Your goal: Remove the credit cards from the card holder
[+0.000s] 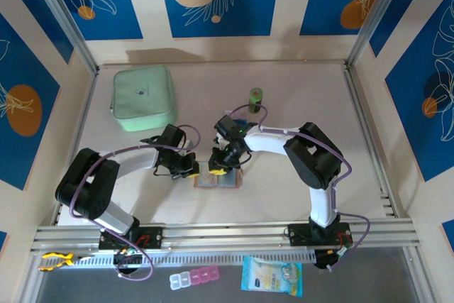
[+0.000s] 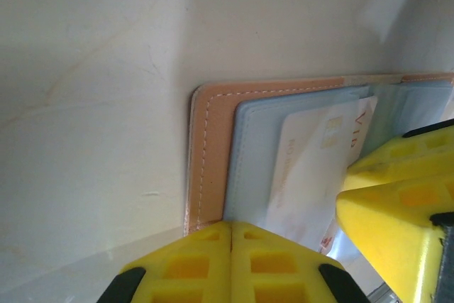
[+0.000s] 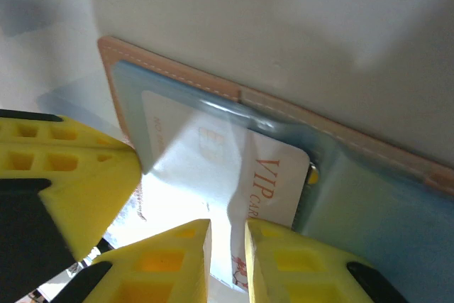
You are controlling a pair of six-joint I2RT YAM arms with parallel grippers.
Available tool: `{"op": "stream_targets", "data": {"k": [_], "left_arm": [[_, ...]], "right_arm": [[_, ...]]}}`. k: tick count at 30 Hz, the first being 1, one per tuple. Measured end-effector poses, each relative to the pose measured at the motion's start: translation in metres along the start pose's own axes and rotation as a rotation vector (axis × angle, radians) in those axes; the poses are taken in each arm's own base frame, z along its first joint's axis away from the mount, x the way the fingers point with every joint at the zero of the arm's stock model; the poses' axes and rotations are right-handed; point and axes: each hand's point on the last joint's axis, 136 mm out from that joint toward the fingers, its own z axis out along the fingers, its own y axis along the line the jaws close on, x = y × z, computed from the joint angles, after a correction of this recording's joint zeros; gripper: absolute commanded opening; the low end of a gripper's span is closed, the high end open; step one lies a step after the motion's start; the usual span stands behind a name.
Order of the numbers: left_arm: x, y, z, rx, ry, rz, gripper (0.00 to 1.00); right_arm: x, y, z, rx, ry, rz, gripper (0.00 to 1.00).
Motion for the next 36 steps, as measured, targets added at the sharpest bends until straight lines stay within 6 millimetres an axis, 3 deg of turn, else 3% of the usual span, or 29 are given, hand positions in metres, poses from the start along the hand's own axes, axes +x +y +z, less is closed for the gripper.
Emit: {"op": "stream_targets", "data": {"k": [10, 21, 36], "left_arm": [[0.002, 0.000, -0.002, -0.007, 0.009, -0.002, 0.03], [-0.005, -0.026, -0.007, 0.051, 0.012, 0.040, 0.00], [0.001, -0.012, 0.007, 0.008, 0.061, 0.033, 0.00]], "right_arm": [[-0.001, -0.002, -0.007, 0.042, -0.009, 0.000, 0.22], [0.000, 0.004, -0.020, -0.019, -0.060, -0.012, 0.22], [-0.001, -0.002, -0.017, -0.018, -0.061, -0.005, 0.22]]}}
